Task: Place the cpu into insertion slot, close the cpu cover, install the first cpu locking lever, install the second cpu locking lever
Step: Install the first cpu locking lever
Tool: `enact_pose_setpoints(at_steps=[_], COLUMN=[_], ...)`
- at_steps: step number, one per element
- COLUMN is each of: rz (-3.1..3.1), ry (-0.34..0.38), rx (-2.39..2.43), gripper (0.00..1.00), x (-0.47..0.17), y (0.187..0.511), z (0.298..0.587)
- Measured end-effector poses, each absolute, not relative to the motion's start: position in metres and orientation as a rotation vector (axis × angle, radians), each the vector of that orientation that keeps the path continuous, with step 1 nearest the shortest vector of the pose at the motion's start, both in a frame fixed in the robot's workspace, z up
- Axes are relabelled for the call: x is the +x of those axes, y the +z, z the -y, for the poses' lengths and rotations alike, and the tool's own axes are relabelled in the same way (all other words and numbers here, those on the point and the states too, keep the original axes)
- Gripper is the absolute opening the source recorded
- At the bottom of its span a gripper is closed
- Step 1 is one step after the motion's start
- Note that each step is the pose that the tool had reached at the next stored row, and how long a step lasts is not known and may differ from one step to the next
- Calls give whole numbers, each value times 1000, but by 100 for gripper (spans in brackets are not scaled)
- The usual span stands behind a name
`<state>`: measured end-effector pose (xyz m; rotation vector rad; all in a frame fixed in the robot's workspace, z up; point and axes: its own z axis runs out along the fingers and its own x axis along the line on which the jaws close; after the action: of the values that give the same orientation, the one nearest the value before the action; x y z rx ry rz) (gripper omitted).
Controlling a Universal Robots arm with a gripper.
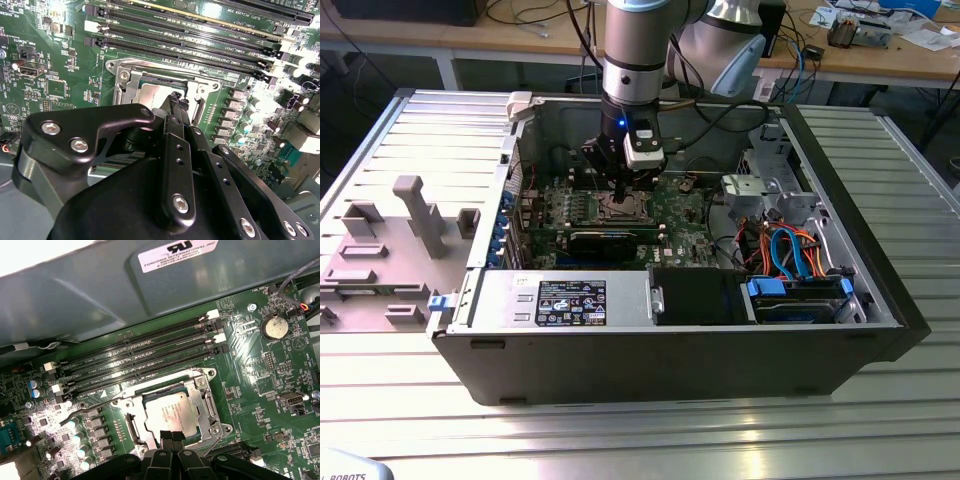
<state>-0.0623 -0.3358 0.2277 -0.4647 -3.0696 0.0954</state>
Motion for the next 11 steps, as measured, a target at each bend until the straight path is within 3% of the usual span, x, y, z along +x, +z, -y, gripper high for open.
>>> enact_pose_setpoints(at_steps=[11], rz=[3075], ry=[95], rx=[-434], gripper=[11], x=[-62], y=[227], z=[336])
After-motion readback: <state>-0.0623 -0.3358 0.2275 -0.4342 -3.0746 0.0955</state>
